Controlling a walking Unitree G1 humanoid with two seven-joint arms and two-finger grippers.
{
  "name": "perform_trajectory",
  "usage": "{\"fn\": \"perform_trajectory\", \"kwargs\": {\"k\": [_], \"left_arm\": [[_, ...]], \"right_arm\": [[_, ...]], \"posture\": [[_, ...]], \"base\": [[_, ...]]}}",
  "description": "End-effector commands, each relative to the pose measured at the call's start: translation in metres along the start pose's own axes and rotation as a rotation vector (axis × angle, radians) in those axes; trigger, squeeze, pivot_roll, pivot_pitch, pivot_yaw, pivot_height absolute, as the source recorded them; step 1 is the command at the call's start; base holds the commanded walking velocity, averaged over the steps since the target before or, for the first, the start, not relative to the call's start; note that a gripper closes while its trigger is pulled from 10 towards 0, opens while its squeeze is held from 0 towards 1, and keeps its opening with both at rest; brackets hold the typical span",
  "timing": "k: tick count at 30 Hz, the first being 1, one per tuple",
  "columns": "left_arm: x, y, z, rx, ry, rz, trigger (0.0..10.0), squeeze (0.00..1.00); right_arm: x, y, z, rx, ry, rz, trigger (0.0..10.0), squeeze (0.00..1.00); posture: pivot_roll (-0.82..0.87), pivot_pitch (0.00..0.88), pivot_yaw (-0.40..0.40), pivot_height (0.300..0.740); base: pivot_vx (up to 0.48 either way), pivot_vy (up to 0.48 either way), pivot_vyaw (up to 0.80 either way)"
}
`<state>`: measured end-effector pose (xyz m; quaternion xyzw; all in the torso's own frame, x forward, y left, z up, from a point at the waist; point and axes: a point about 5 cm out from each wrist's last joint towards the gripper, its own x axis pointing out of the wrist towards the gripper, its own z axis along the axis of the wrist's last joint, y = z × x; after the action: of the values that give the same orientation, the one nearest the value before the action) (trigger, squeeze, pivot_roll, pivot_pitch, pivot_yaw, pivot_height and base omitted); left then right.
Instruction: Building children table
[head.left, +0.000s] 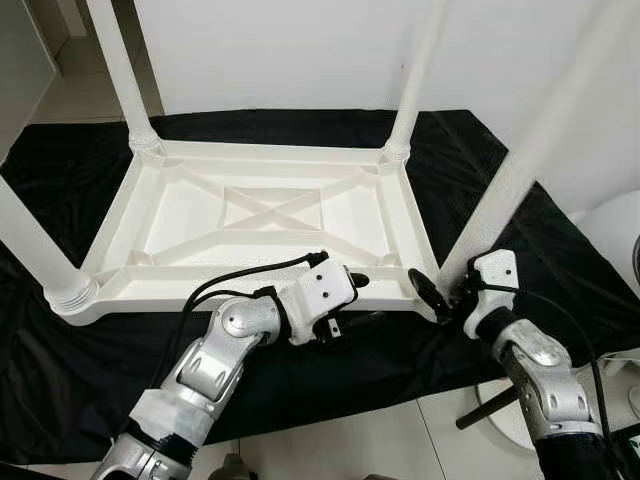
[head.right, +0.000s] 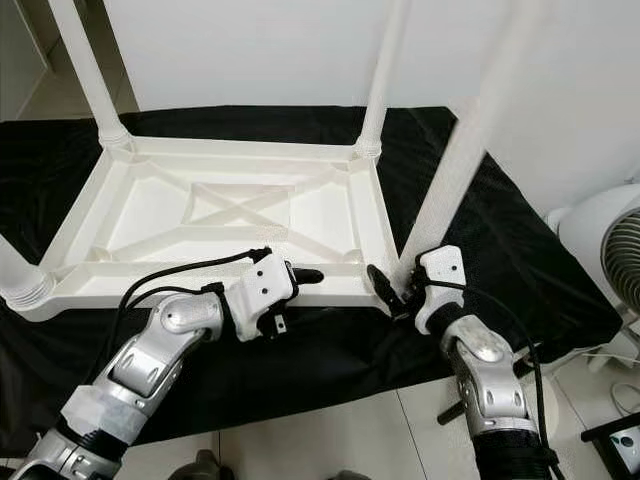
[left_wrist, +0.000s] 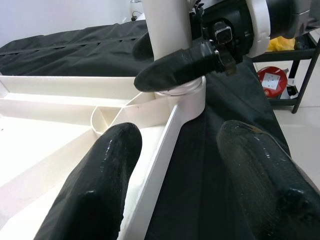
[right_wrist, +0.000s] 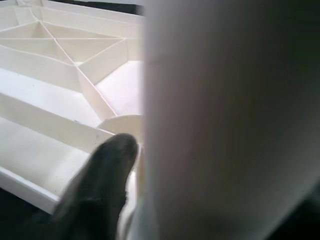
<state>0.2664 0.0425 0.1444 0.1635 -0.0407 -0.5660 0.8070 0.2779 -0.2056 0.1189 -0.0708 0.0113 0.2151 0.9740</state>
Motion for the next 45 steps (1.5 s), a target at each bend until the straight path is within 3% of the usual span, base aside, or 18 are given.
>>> {"fn": "perform_trajectory", "kwargs": {"k": [1,9,10,13,16,23,25,31,34,35,38,45], "left_arm": [[0.002,0.003,0.000,0.012,0.010,0.026,10.0,0.00],[0.001,0.005,0.000,0.012,0.010,0.040,10.0,0.00],[0.001,0.005,0.000,0.012,0.009,0.041,10.0,0.00],[0.001,0.005,0.000,0.012,0.008,0.040,10.0,0.00],[0.003,0.005,0.000,0.013,0.007,0.038,10.0,0.00],[0.003,0.005,0.000,0.013,0.006,0.038,10.0,0.00],[0.003,0.005,0.000,0.013,0.006,0.038,10.0,0.00],[0.003,0.007,-0.001,0.020,0.008,0.049,10.0,0.00],[0.003,0.008,-0.001,0.021,0.009,0.052,10.0,0.00],[0.003,0.008,-0.001,0.022,0.010,0.058,10.0,0.00],[0.004,0.008,-0.002,0.023,0.012,0.060,10.0,0.00],[0.003,0.006,-0.006,0.014,0.013,0.073,10.0,0.00]], "right_arm": [[0.000,0.005,-0.010,0.015,0.047,0.042,0.0,0.00],[-0.006,0.006,-0.016,0.065,0.045,0.043,0.0,0.00],[-0.006,0.006,-0.015,0.079,0.030,0.008,10.0,0.00],[-0.006,0.005,-0.014,0.087,0.019,-0.025,10.0,0.00],[-0.004,0.003,-0.017,0.064,0.037,-0.184,10.0,0.00],[0.002,0.009,-0.013,0.100,0.037,-0.359,10.0,0.00],[0.002,0.009,-0.013,0.100,0.037,-0.359,10.0,0.00],[0.006,0.030,-0.011,0.180,0.058,-0.653,10.0,0.00],[0.007,0.034,-0.010,0.187,0.057,-0.693,10.0,0.00],[0.011,0.043,-0.007,0.210,0.046,-0.740,10.0,0.00],[0.014,0.049,-0.004,0.220,0.037,-0.726,10.0,0.00],[0.006,0.045,-0.001,0.205,0.010,-0.695,10.0,0.00]], "posture": [[0.02,0.000,-0.032,0.740],[0.02,0.000,-0.032,0.740],[0.01,0.000,-0.033,0.740],[0.01,0.000,-0.033,0.740],[0.01,0.000,-0.031,0.740],[0.00,0.000,-0.030,0.740],[0.00,0.000,-0.030,0.740],[0.02,0.000,-0.045,0.740],[0.02,0.000,-0.045,0.740],[0.02,0.000,-0.044,0.740],[0.02,0.000,-0.042,0.740],[0.02,0.000,-0.042,0.740]], "base": [[0.000,0.000,0.00],[0.000,0.000,0.00],[0.000,0.000,0.00],[0.000,0.000,0.00],[0.000,0.000,0.00],[0.000,0.000,0.00],[0.000,0.000,0.00],[0.000,0.000,0.00],[0.000,0.000,0.00],[0.000,0.000,0.00],[0.000,0.000,0.00],[0.000,0.000,0.00]]}}
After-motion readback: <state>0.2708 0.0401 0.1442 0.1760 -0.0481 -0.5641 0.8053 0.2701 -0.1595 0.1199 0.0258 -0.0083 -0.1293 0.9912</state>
